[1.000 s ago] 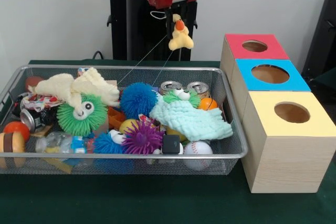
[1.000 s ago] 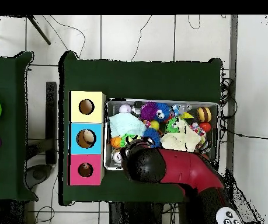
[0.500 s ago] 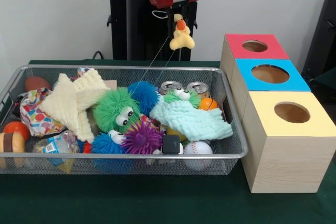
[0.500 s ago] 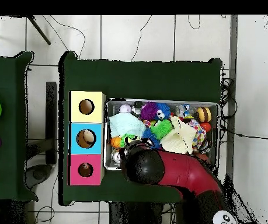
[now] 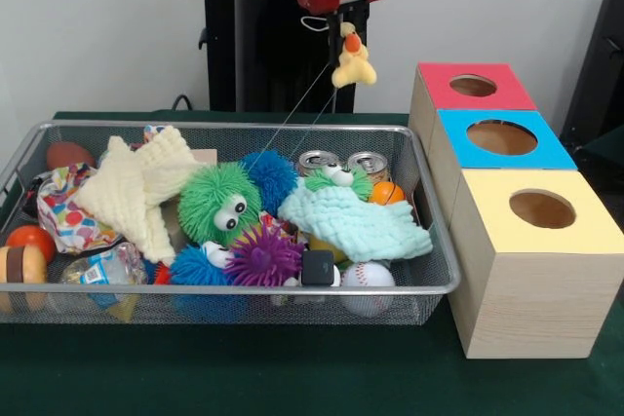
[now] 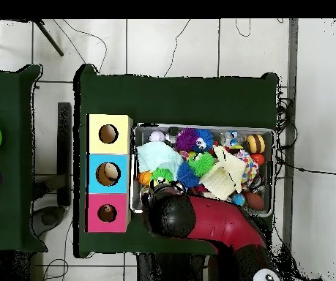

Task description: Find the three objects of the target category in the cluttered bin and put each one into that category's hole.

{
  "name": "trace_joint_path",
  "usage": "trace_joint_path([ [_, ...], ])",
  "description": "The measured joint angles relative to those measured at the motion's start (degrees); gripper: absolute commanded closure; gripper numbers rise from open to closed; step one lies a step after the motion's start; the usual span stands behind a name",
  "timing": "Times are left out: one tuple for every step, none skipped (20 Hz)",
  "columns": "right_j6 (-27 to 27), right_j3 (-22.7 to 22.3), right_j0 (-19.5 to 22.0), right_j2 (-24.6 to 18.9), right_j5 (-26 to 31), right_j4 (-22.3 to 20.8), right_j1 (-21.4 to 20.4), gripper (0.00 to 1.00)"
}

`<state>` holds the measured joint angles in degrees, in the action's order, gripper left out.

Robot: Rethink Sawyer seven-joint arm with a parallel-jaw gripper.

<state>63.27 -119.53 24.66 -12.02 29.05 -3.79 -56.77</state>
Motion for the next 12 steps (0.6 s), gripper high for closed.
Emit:
trace_joint_path([
  [0.0,-0.1,-0.2,0.1,-0.1,0.1,0.0,1.00],
  [0.0,-0.4,-0.7,0.5,-0.4,0.4,0.0,1.00],
  [0.0,-0.6,-1.0,0.7,-0.6,0.6,0.0,1.00],
  [0.0,-0.7,-1.5,1.1,-0.9,0.9,0.0,1.00],
  [0.0,-0.8,-1.8,1.2,-1.2,1.0,0.0,1.00],
  [0.0,-1.1,-2.3,1.6,-1.7,1.4,0.0,1.00],
  [0.0,-1.2,-2.5,1.9,-2.1,1.6,0.0,1.00],
  [0.0,-1.4,-2.8,2.1,-2.5,1.8,0.0,1.00],
  [0.0,-1.6,-2.9,2.3,-2.8,2.0,0.0,1.00],
  [0.0,-1.8,-3.1,2.5,-3.1,2.3,0.0,1.00],
  [0.0,-2.0,-3.2,2.7,-3.4,2.5,0.0,1.00],
  [0.0,-2.5,-3.4,3.1,-4.0,3.0,0.0,1.00],
])
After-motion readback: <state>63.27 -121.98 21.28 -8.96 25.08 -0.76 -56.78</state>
